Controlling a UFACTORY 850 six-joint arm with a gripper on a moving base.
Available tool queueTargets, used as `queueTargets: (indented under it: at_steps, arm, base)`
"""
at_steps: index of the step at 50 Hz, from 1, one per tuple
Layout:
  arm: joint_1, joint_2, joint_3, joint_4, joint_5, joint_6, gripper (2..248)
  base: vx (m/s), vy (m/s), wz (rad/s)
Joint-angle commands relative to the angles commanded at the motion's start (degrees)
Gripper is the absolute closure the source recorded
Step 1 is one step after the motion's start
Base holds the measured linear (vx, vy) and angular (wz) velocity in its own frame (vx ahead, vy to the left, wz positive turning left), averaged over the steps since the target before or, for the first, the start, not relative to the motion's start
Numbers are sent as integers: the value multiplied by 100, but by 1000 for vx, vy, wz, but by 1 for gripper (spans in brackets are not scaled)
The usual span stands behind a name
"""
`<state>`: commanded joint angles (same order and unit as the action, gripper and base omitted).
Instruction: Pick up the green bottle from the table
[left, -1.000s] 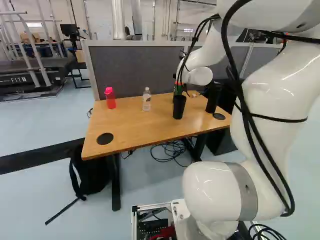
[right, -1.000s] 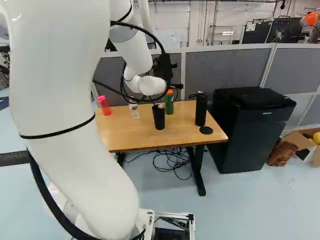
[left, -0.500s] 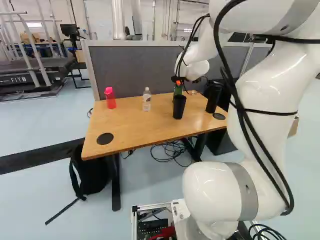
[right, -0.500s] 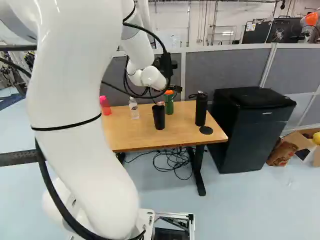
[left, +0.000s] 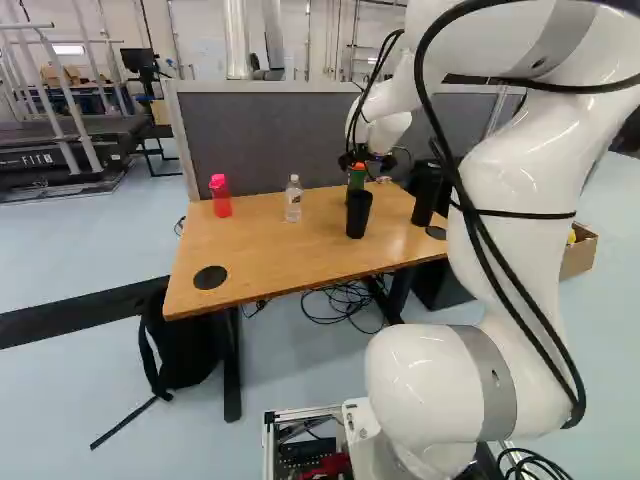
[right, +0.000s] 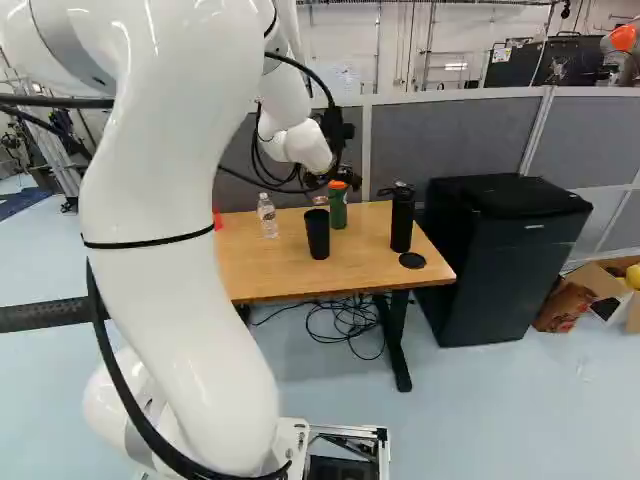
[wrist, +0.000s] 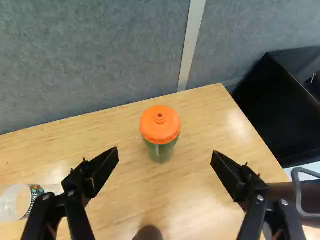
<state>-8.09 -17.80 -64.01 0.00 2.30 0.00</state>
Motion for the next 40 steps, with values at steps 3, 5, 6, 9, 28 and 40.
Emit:
queueTargets:
  at_steps: [3,5,6,9,28,40]
  arm:
    - [-5,-81,-99,0,-30,0,3]
    - [-9,-135,-164,0,-41,0,3]
    - [-11,-162,-197,0,-45,0,3]
    - [-18,-244,-296,0,-53,0,3]
    - [66,-812,-899,0,-56,0,3]
    - [183,-1179,-1209,0,-56,0,3]
  base:
    - [0,0,0]
    - [0,0,0]
    - [0,0,0]
    - [0,0,0]
    - [0,0,0]
    - [0,0,0]
